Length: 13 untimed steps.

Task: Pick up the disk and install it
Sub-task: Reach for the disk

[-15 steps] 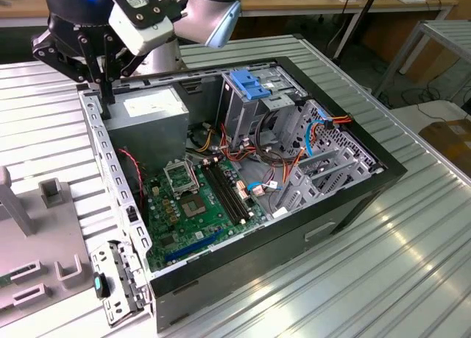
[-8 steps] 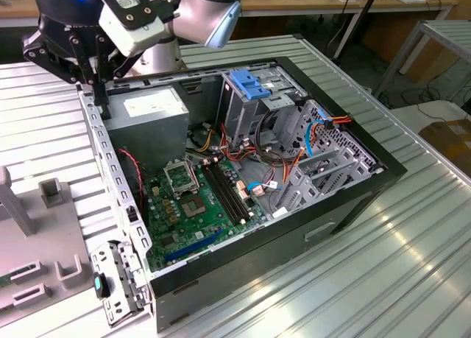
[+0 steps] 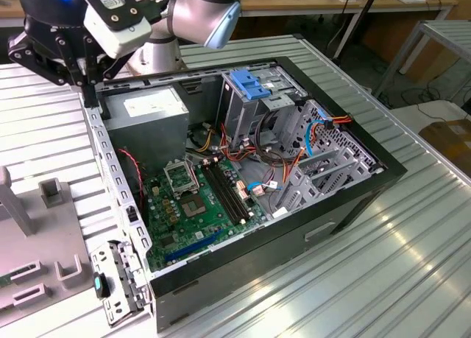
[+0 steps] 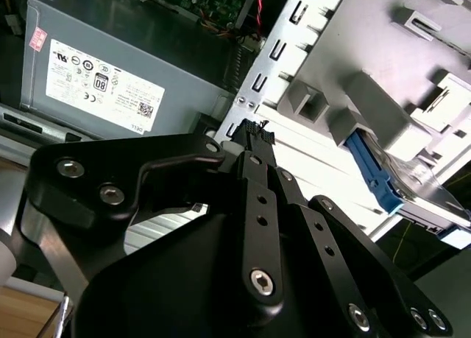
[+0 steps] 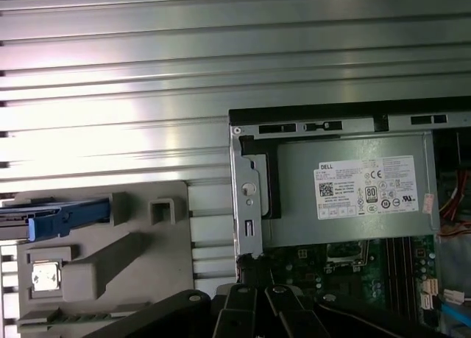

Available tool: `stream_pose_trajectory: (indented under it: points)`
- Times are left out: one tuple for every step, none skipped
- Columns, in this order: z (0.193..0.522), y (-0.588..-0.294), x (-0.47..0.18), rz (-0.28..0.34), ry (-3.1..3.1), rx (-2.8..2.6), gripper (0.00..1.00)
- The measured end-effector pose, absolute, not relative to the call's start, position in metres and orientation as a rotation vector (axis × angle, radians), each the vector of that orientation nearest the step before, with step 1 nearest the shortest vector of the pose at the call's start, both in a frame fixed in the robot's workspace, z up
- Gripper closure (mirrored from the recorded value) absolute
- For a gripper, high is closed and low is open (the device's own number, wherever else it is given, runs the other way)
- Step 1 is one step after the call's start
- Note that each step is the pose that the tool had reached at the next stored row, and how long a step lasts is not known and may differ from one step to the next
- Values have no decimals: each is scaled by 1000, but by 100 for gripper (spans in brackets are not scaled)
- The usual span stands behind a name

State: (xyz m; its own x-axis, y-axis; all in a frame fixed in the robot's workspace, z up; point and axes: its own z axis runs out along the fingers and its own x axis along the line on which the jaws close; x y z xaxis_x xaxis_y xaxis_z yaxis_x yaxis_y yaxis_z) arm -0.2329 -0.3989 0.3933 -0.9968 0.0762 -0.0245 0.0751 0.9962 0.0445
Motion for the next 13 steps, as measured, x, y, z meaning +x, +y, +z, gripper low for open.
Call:
stream_pose_trajectory:
  points:
    - [393, -399, -236, 68, 3113, 118, 89]
    - [393, -399, -238, 68, 3112, 118, 89]
    - [393, -399, -239, 68, 3112, 118, 89]
    - [393, -399, -240, 68, 3112, 118, 89]
    - [393, -399, -242, 68, 3112, 118, 89]
    - [393, -399, -244, 68, 3113, 118, 89]
    - [393, -399, -246, 68, 3112, 118, 89]
    - [393, -399, -247, 68, 3112, 118, 89]
    - [393, -399, -249, 68, 3112, 118, 89]
    - [393, -399, -251, 68, 3112, 118, 89]
    - [393, -399, -253, 68, 3112, 118, 89]
    - [393, -399, -255, 68, 3113, 118, 89]
    - [393, -399, -257, 68, 3112, 118, 89]
